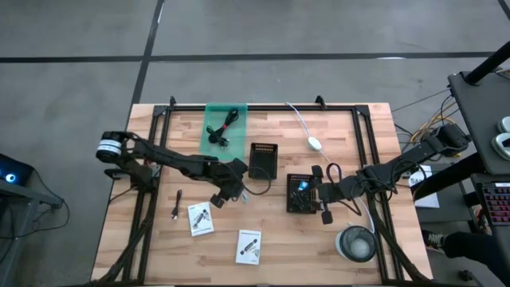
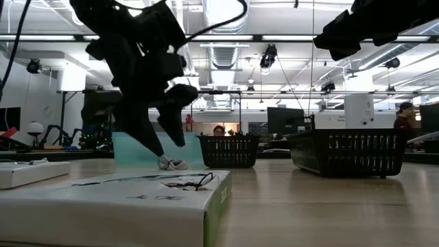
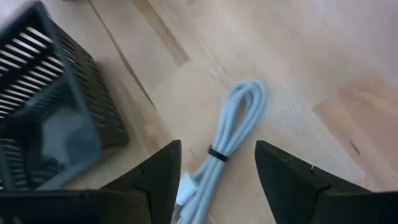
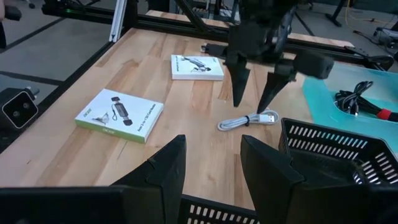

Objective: Pick and place items into bin
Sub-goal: Put the white USB cable into the green bin

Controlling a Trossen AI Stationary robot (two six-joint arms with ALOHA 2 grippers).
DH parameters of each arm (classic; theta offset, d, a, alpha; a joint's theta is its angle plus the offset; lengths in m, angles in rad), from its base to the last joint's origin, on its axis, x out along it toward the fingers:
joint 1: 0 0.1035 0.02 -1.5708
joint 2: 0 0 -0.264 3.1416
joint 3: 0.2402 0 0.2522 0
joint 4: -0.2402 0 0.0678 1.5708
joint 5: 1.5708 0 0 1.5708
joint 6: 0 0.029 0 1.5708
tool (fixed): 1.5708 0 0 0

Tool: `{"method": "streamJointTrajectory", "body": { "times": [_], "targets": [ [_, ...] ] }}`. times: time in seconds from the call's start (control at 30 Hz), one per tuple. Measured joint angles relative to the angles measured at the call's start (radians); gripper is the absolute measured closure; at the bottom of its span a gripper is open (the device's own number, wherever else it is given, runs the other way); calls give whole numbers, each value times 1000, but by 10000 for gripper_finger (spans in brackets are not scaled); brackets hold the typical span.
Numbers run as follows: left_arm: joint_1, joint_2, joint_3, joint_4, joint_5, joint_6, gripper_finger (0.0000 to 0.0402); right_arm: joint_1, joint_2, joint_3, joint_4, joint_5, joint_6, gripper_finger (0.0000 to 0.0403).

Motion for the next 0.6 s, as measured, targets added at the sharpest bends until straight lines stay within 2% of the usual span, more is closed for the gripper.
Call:
{"method": "streamJointTrajectory", "body": {
  "times": [0.4,0.6],
  "targets": [
    [3,94,25,3,-24,44,214,0,0,0,-1,0,0,264],
    [9,136,59,-28,-11,44,252,0,0,0,-2,0,0,264]
  ]
}}
